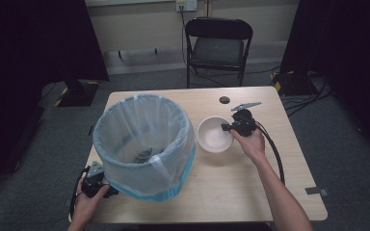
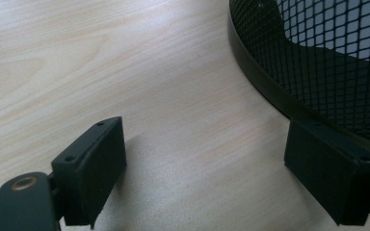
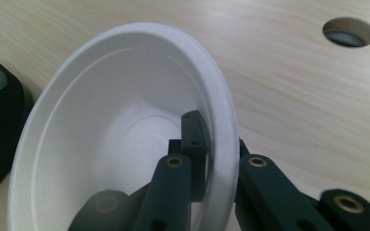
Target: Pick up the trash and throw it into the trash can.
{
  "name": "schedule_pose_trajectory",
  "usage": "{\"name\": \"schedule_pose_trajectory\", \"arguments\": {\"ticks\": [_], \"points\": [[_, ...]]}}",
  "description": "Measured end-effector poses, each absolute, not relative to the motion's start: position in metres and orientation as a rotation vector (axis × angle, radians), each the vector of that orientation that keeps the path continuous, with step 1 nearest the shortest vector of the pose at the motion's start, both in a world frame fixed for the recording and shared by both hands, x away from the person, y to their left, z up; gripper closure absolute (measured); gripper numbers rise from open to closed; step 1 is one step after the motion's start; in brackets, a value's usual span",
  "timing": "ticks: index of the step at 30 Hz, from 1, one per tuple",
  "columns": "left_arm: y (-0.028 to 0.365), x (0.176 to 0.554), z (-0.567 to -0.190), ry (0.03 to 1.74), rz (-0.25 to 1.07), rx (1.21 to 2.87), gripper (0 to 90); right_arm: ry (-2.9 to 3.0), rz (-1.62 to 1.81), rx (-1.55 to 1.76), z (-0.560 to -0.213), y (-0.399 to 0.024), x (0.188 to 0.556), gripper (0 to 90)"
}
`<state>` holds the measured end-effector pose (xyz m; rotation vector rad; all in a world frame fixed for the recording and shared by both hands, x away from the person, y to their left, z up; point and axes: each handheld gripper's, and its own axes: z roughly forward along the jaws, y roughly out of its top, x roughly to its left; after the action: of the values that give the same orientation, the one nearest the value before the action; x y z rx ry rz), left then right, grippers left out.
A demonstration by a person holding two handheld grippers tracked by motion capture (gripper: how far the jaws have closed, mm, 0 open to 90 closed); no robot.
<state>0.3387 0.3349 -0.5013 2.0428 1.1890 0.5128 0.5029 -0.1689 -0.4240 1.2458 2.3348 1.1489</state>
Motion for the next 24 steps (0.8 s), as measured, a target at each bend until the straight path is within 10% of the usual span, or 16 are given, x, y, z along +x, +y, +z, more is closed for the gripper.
{"name": "schedule_pose_trajectory", "arguments": {"ticks": [24], "points": [[0.335, 0.339, -0.501, 1.187, 0.513, 2.045, 13.8, 2.173, 1.319, 1.075, -0.316, -0.164, 0.476, 86.6]]}}
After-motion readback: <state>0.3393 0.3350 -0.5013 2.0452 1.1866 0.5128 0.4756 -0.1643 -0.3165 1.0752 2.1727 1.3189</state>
